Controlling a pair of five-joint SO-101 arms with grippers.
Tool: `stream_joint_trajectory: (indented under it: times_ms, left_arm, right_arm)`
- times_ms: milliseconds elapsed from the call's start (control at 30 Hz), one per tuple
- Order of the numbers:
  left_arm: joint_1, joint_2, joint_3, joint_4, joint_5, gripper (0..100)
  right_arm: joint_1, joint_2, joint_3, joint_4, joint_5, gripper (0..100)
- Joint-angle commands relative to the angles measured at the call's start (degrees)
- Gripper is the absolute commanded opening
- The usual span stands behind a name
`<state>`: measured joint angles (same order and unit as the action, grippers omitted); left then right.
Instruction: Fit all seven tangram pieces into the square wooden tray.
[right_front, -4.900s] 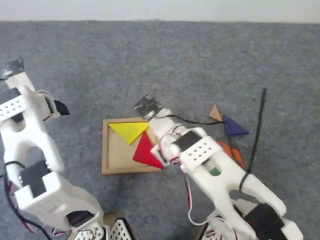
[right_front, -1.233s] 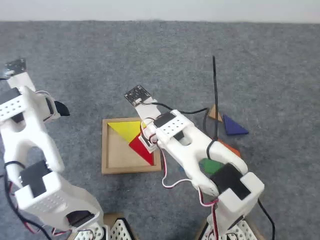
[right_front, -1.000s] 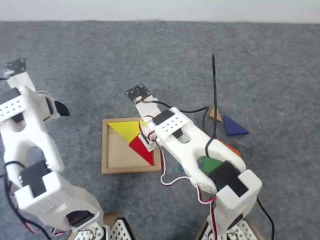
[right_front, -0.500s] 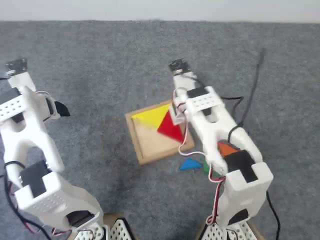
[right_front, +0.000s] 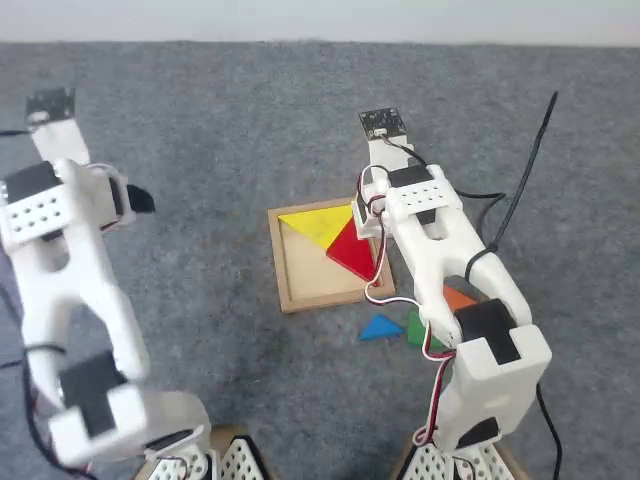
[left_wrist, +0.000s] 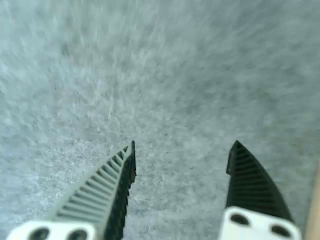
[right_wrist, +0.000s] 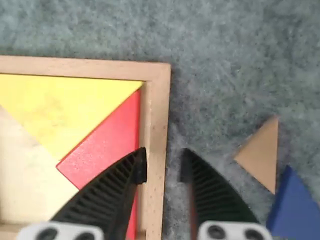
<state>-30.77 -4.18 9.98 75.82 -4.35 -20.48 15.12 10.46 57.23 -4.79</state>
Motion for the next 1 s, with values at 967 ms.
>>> stream_joint_trajectory:
  times_ms: [967]
  left_arm:
    - [20.1, -40.4, 44.8, -12.3, -6.9, 28]
  right_arm:
    - [22.6, -37.1, 38.4, 6.6, 18.8, 18.7]
